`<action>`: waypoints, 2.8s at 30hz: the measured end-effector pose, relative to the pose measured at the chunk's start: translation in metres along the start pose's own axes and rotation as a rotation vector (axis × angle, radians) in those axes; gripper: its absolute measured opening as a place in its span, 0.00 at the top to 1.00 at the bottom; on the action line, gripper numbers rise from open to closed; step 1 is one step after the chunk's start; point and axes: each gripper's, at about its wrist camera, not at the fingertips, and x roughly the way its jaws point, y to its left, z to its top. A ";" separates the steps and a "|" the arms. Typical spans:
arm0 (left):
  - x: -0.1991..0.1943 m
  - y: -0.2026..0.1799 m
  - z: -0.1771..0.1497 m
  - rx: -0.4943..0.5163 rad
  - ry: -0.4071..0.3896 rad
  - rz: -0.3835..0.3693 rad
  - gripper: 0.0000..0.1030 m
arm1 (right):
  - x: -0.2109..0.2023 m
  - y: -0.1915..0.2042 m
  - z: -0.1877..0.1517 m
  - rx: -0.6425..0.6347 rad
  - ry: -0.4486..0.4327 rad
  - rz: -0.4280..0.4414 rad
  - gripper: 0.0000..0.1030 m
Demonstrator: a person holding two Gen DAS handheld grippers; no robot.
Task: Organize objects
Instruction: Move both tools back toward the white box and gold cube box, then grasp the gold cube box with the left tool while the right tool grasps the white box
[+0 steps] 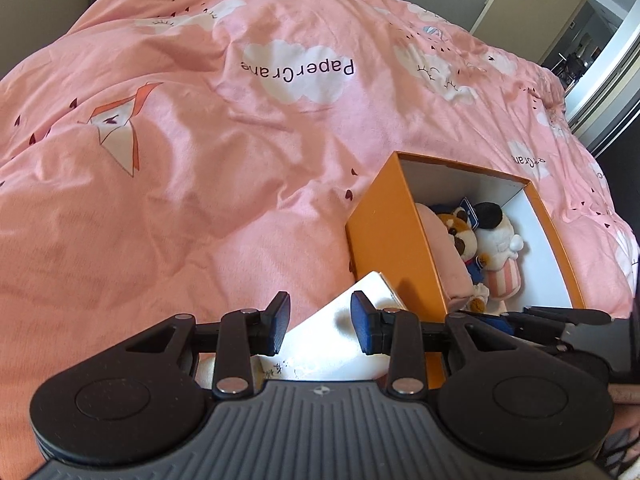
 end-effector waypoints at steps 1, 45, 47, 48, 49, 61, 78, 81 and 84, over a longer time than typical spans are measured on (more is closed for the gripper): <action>-0.002 0.002 -0.001 -0.005 -0.002 0.000 0.61 | 0.002 -0.001 0.001 0.014 -0.003 0.010 0.70; -0.058 0.052 -0.079 -0.150 -0.035 0.018 0.63 | -0.041 0.117 -0.038 -0.209 -0.132 0.060 0.65; -0.055 0.056 -0.076 -0.174 -0.033 0.014 0.63 | -0.035 0.117 -0.037 -0.212 -0.116 0.057 0.65; -0.053 0.057 -0.073 -0.174 -0.026 0.018 0.63 | -0.033 0.118 -0.036 -0.221 -0.112 0.055 0.65; -0.051 0.058 -0.070 -0.171 -0.020 0.021 0.60 | -0.032 0.119 -0.033 -0.235 -0.110 0.052 0.65; -0.013 0.065 -0.046 -0.178 0.102 0.056 0.35 | -0.024 0.121 0.037 -0.516 0.027 -0.015 0.49; 0.032 0.095 -0.045 -0.340 0.226 -0.021 0.22 | 0.039 0.160 0.040 -1.325 0.430 0.047 0.27; 0.032 0.094 -0.046 -0.354 0.215 -0.034 0.28 | 0.048 0.168 0.030 -1.421 0.476 0.038 0.27; 0.028 0.092 -0.050 -0.354 0.187 -0.028 0.28 | 0.058 0.175 0.020 -1.500 0.506 0.039 0.27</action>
